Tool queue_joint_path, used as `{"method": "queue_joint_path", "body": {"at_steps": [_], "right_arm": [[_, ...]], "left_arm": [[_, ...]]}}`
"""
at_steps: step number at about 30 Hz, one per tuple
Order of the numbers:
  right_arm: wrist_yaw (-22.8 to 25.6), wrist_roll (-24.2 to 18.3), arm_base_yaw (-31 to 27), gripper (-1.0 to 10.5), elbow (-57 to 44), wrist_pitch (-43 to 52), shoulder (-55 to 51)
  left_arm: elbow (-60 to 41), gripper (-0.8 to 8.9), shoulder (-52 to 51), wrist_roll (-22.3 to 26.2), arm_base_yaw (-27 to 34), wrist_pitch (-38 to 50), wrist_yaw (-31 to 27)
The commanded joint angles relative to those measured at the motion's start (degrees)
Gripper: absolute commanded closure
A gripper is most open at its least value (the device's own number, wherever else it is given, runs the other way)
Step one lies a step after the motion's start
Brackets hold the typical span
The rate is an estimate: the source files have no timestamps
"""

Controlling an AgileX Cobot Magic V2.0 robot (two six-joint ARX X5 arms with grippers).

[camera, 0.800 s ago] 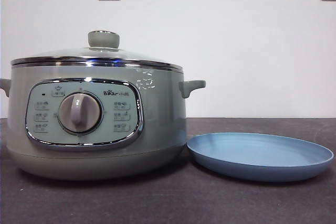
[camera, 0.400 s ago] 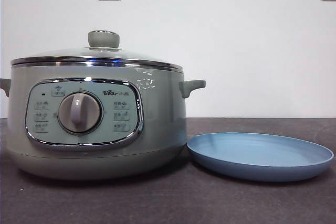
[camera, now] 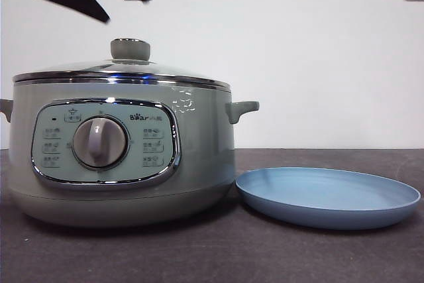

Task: Take the pumpkin out from the steamer,put the pumpkin in the blue plate,close the lid

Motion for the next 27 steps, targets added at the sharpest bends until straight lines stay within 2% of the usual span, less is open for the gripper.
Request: {"method": "queue_joint_path", "body": {"at_steps": [1,15,18,25,27], "right_arm": [[-0.07,-0.22,0.07,4.7,0.09,0.13,0.09],[-0.04,-0.22,0.07,4.7,0.09,-0.07,0.09],[-0.04,-0.22,0.07,4.7,0.09,-0.09,0.09],[-0.04,-0.22,0.07,4.7,0.09,-0.09,0.09],[-0.04,-0.22,0.07,4.7,0.09,-0.11,0.09]], "left_arm": [[0.22,4.05,2.58,2.14,-1.01,0.70,-1.46],[0.22,4.28,6.19,2.99,-2.08,-0.37,-2.03],[0.22,5.84,6.19,3.19,-2.08,-1.73,-2.01],[0.22,8.23,6.16,4.46,-2.05,-1.86,-2.05],[0.22,8.22,6.14,4.46,-2.08,-1.05,-2.05]]}}
